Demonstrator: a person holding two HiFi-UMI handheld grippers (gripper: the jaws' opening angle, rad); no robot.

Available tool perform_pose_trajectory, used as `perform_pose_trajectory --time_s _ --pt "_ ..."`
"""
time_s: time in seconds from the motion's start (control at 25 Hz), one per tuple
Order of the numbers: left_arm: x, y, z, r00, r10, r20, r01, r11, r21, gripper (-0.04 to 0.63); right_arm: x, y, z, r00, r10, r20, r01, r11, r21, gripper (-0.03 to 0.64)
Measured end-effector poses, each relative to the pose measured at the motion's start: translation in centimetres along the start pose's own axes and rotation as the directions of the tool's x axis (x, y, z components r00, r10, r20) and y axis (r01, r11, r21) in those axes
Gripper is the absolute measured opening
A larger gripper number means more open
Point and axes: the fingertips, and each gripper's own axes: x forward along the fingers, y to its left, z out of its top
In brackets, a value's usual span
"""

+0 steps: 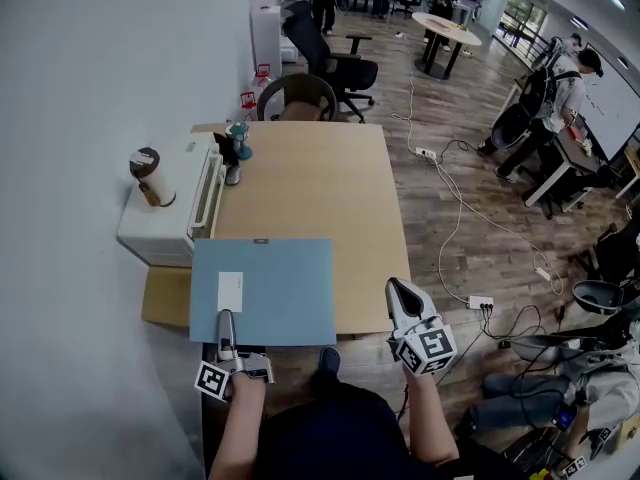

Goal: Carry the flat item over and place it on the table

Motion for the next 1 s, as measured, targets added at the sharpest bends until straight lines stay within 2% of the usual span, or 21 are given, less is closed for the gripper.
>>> perform_pose_trajectory --time_s 0.28,0.48,1.0 --pt "7.3 0.7 -3.2 1.000 -0.004 0.029 0.004 1.000 0.000 0.255 5.4 -6.0 1.3 0.999 0.049 -0.001 -0.049 0.999 -0.017 -0.003" --pt "11.3 1.3 -4.7 0.999 -0.015 0.049 0.015 1.000 0.004 0.255 9.0 -8.3 1.1 0.996 0.093 -0.008 -0.093 0.995 -0.020 -0.003" --pt "14.3 1.7 -5.7 0.998 0.004 0.067 -0.006 1.000 0.028 0.255 12.8 -9.9 1.0 0.989 0.149 -0.015 -0.149 0.989 -0.002 -0.003"
